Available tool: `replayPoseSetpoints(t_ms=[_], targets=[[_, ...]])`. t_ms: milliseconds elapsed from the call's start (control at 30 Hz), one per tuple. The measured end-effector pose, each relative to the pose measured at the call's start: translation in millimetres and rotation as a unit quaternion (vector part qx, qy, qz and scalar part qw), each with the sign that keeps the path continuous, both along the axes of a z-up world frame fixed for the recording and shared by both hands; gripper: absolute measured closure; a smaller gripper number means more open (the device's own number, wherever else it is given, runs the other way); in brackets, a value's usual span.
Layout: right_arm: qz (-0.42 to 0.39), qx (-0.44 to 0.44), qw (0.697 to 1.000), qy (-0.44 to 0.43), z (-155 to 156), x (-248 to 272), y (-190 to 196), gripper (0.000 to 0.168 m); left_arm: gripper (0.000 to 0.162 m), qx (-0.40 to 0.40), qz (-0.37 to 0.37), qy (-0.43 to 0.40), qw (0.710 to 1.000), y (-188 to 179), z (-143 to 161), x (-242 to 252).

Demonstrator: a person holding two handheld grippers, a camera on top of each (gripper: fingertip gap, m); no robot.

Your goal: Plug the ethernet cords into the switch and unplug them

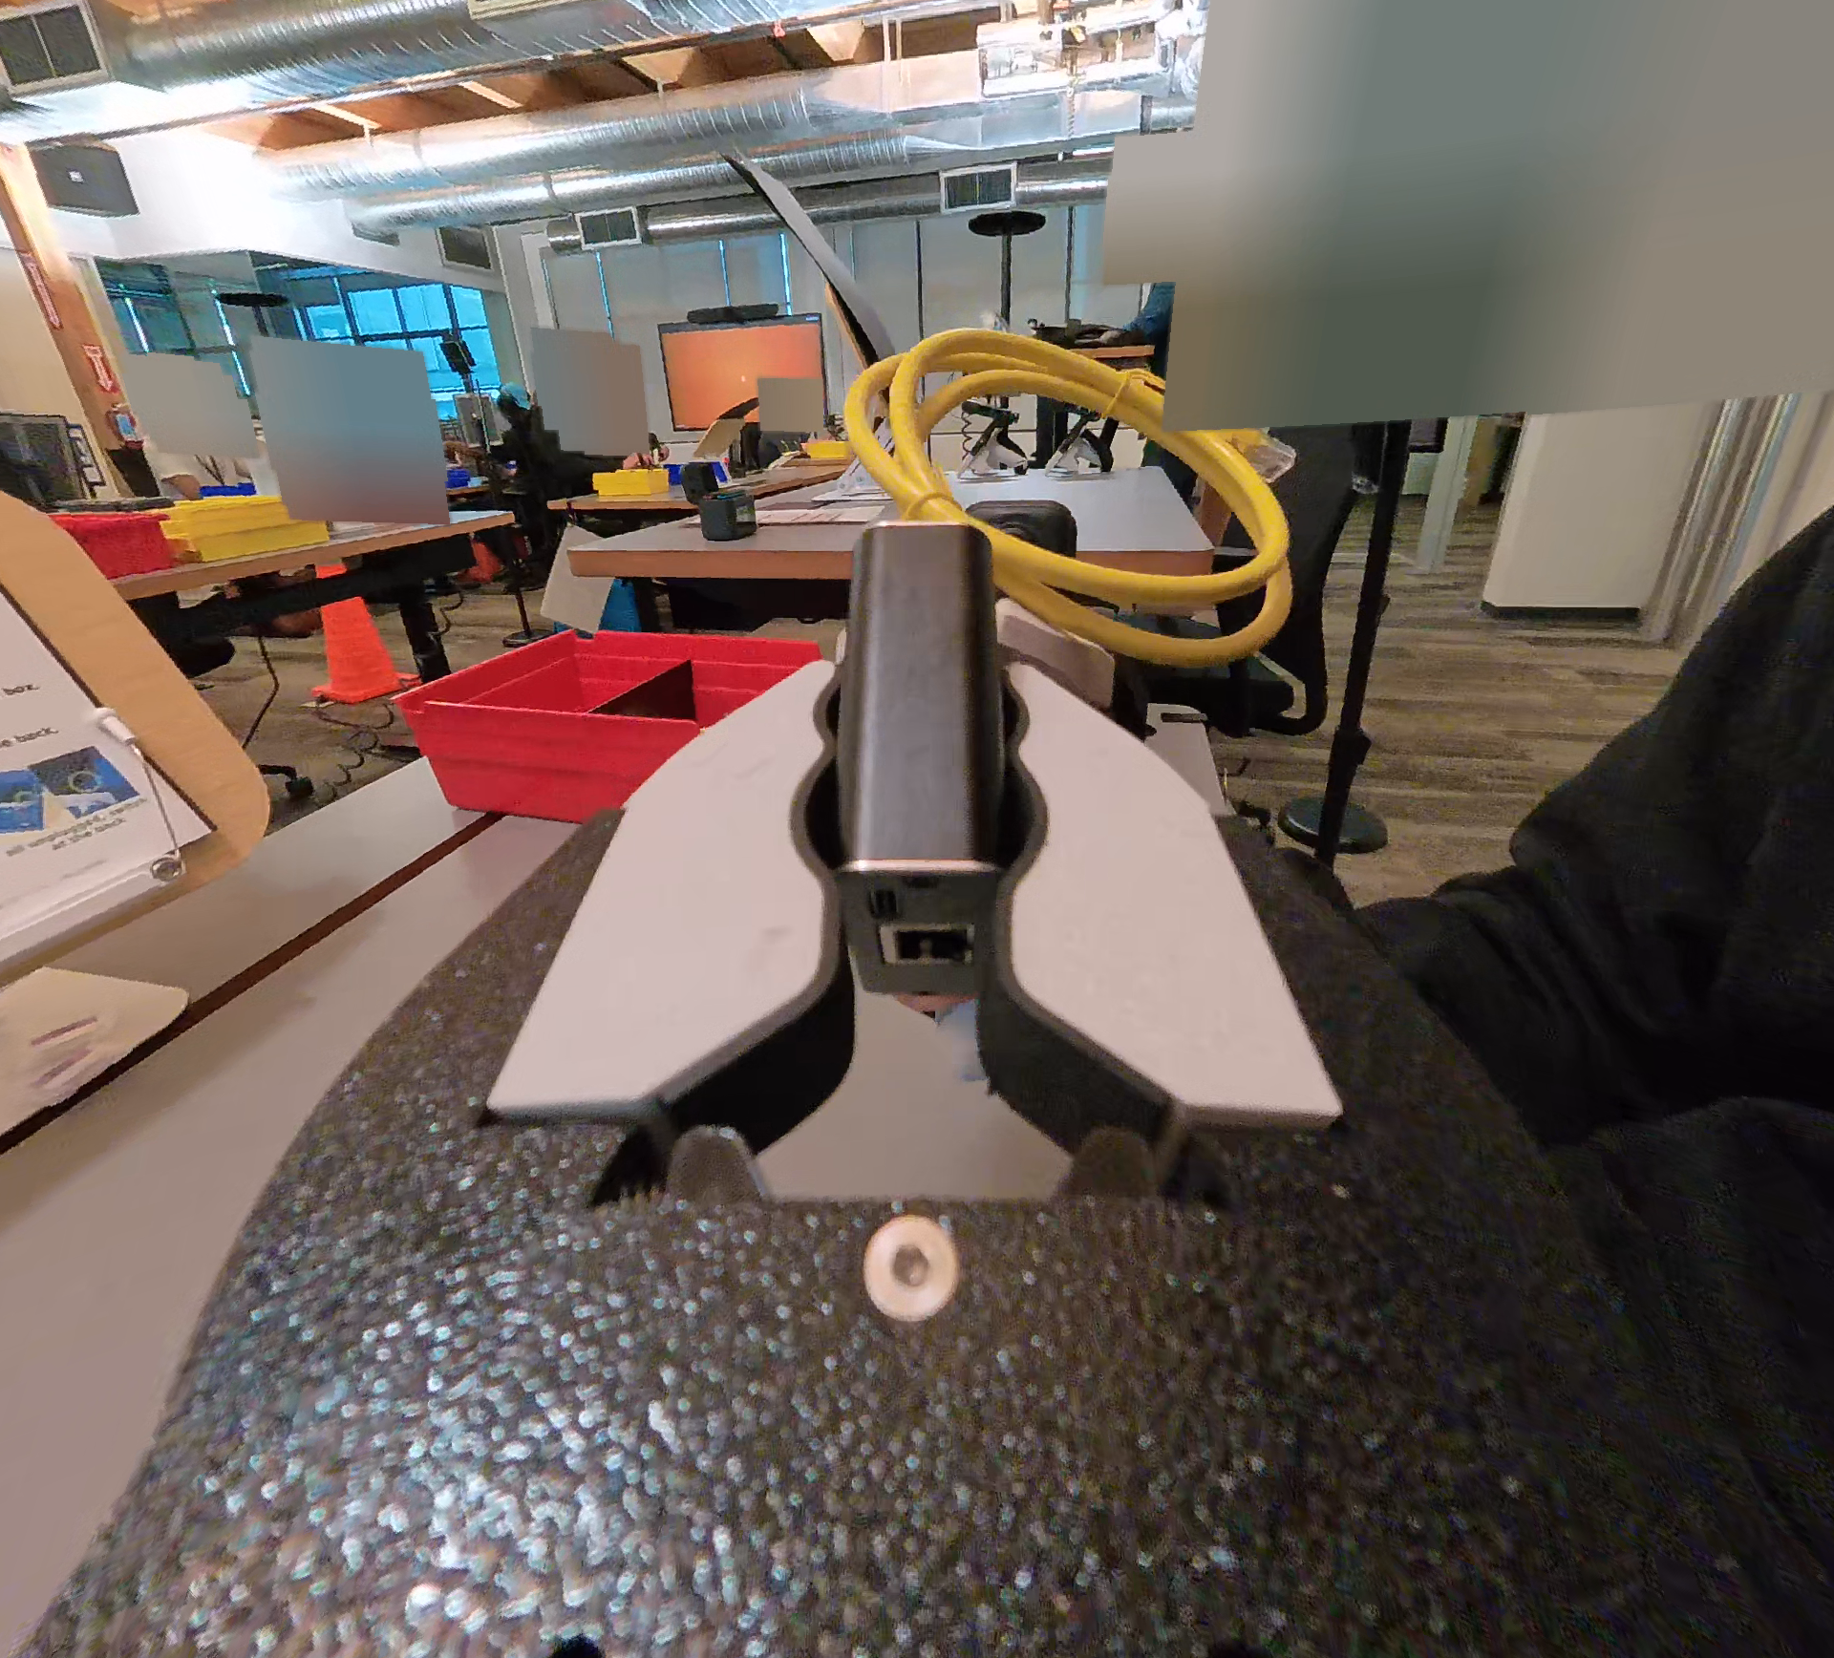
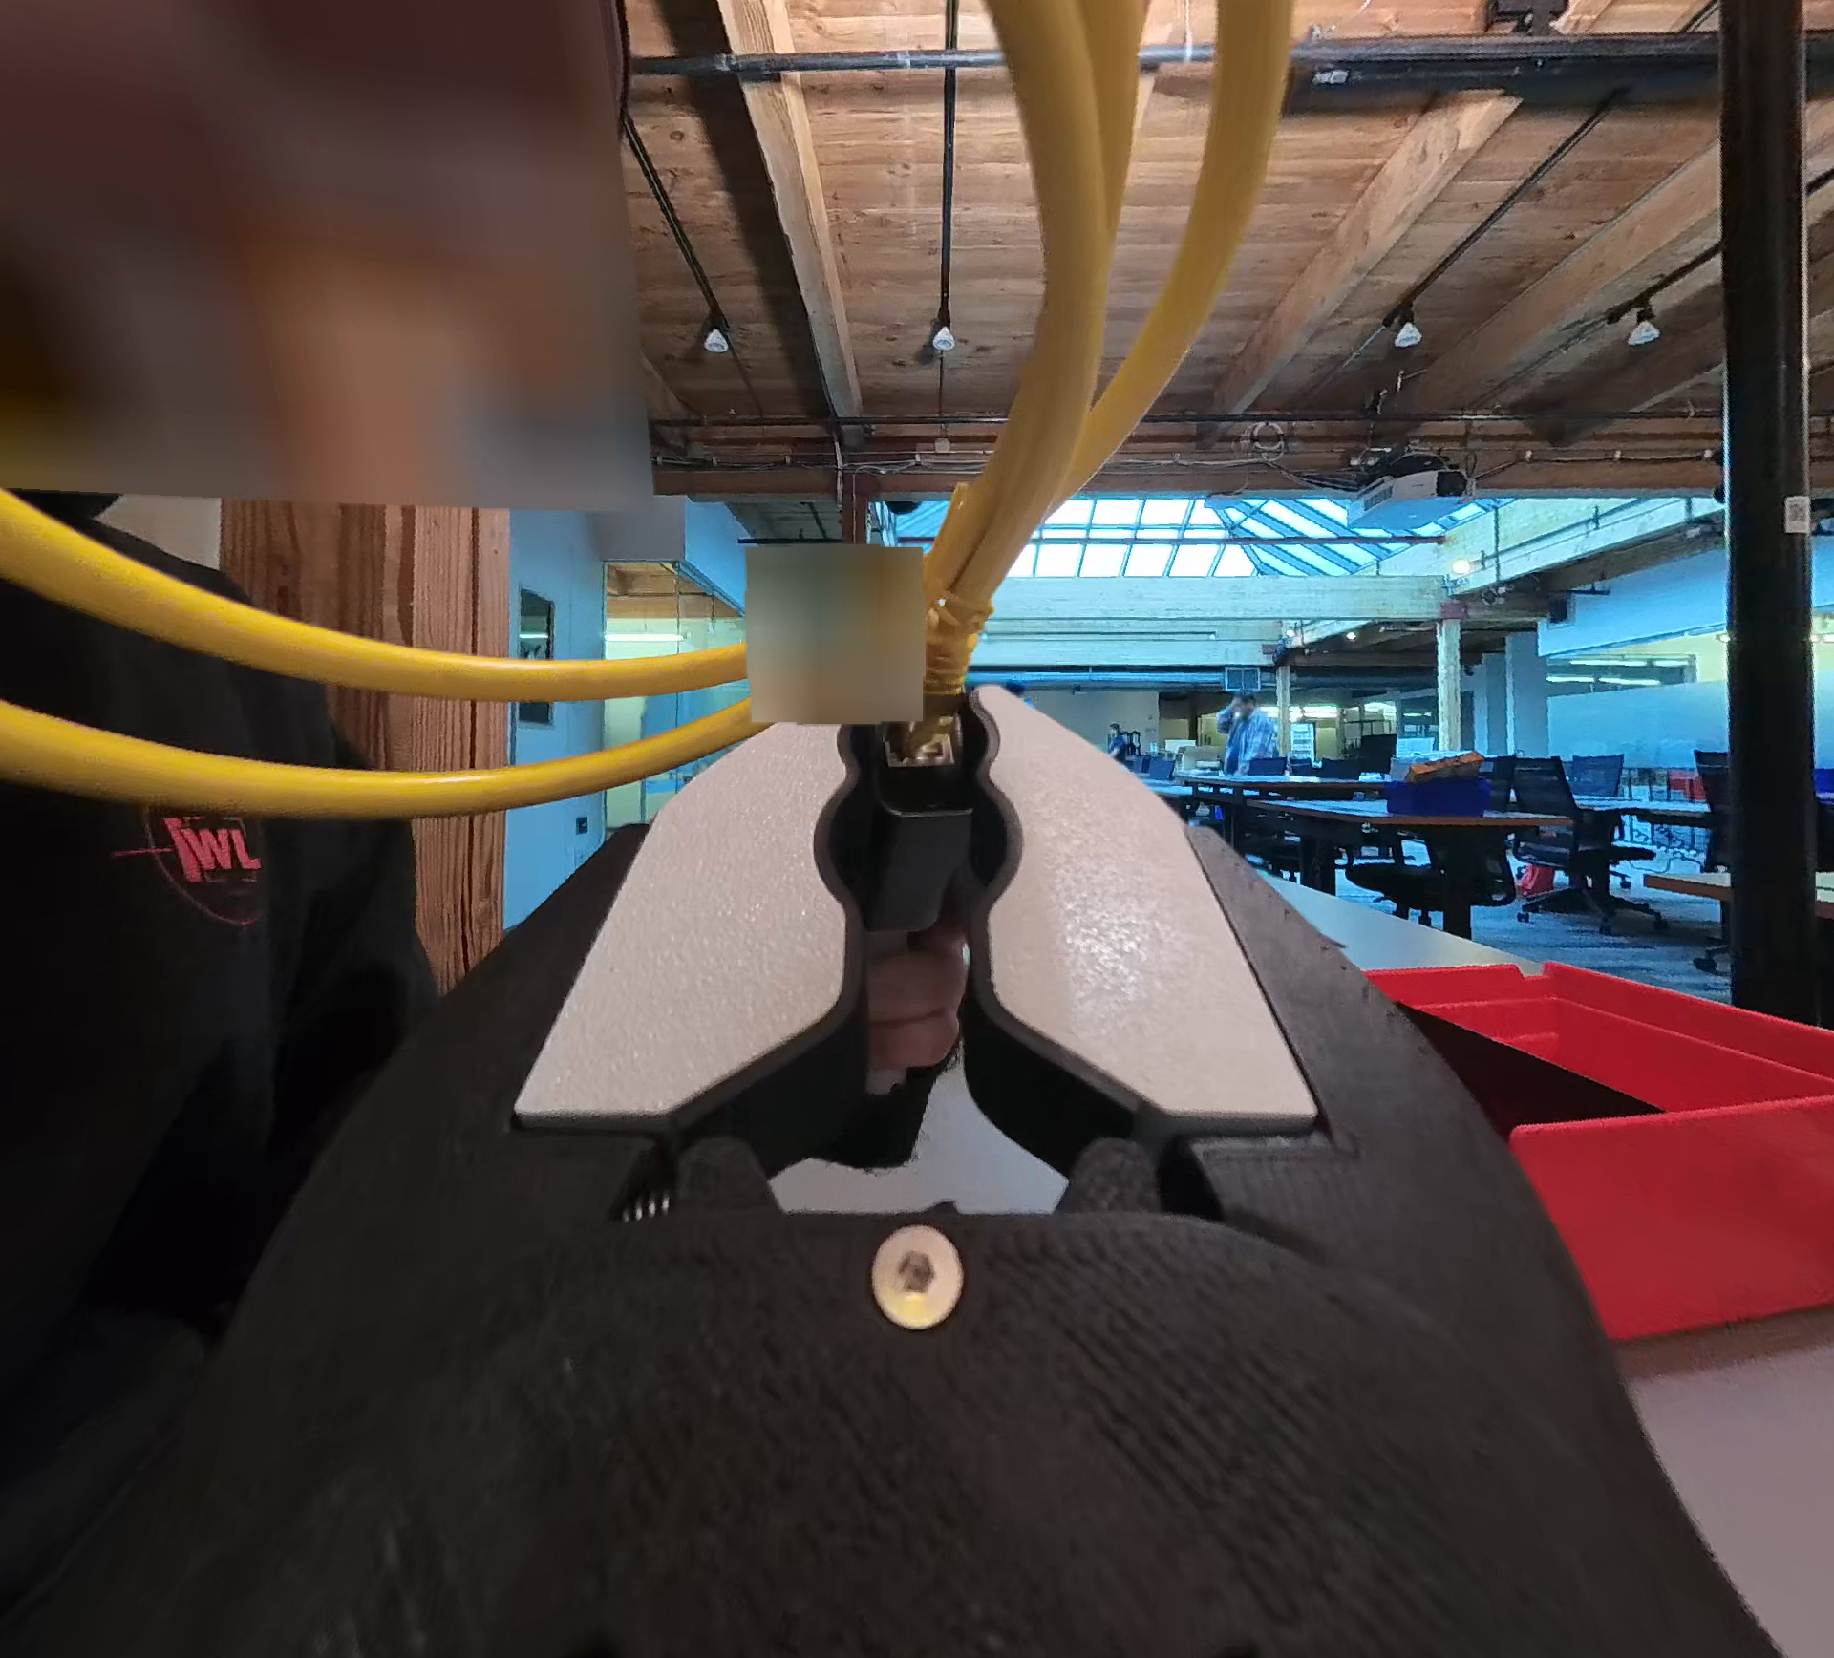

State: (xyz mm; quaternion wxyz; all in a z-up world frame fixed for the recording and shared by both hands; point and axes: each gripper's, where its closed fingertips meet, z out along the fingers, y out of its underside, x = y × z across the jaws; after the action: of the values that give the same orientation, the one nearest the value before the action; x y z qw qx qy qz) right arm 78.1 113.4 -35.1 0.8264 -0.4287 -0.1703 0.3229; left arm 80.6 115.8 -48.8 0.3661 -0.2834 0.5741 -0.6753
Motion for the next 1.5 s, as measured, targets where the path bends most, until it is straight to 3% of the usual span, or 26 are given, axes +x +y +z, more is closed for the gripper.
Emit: replayPoseSetpoints(t_ms=[933,1100,1400,1500], targets=[[0.006,0.025,0.999,-0.032,-10,4,1,0.153,0.135,0.018,0.008,0.015,1.000,2,-10,6],[-0.033,0.009,0.998,-0.045,-15,5,8,0.153,0.135,0.001,0.001,0.021,1.000,7,-14,7],[-0.023,-0.011,1.000,-0.014,-19,9,12,0.154,0.135,-0.039,-0.009,0.004,0.999,11,-16,12],[-0.030,-0.015,0.999,-0.006,-20,12,14,0.153,0.129,-0.060,0.018,-0.001,0.998,16,-16,17]])
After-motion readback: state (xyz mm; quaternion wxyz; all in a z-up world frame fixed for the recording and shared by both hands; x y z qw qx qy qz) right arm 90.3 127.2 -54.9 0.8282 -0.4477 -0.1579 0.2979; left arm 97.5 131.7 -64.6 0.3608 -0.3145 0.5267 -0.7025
